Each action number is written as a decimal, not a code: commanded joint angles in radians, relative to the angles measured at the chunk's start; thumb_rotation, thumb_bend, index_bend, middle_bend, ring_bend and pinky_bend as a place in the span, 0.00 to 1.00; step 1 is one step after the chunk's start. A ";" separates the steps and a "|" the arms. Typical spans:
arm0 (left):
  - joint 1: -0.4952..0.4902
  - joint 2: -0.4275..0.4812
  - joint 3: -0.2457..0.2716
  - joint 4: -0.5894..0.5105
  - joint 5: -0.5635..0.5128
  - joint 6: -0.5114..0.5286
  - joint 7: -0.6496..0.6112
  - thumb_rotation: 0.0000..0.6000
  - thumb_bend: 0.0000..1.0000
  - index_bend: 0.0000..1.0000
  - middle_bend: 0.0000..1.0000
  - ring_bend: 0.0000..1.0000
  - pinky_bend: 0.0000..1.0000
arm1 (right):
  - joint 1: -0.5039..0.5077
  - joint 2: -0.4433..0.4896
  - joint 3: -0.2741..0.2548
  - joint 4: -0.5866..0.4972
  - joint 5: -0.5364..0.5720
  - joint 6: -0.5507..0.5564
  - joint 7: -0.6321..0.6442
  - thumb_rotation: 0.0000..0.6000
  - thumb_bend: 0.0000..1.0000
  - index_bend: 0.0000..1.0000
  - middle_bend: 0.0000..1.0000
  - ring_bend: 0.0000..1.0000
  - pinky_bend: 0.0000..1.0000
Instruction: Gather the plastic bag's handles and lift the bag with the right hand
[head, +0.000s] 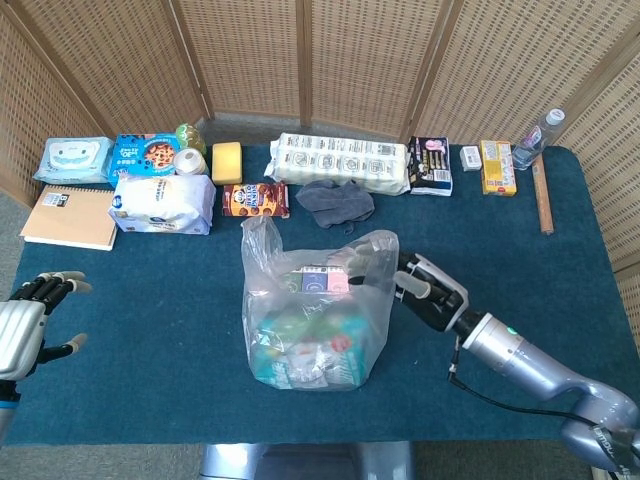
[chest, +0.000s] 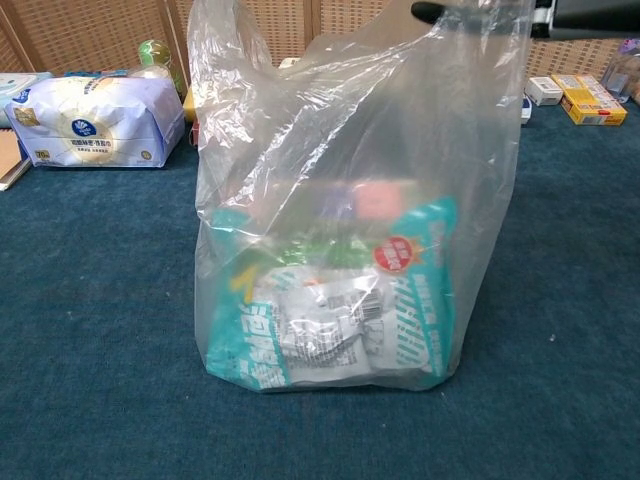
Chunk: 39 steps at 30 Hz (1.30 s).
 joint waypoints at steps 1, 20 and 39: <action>-0.001 0.001 0.000 -0.001 -0.002 -0.002 0.002 1.00 0.13 0.33 0.27 0.23 0.30 | 0.022 -0.026 -0.015 0.010 0.008 -0.018 -0.006 0.69 0.20 0.27 0.31 0.25 0.17; -0.004 0.004 -0.001 0.003 -0.018 -0.013 -0.007 1.00 0.13 0.33 0.27 0.23 0.30 | 0.120 0.011 0.053 -0.035 0.106 -0.039 0.221 0.69 0.19 0.29 0.37 0.39 0.33; -0.130 -0.013 -0.083 0.051 0.046 -0.073 -0.037 1.00 0.14 0.33 0.27 0.23 0.30 | 0.083 0.140 0.094 -0.127 0.183 -0.124 0.280 0.69 0.20 0.42 0.53 0.61 0.58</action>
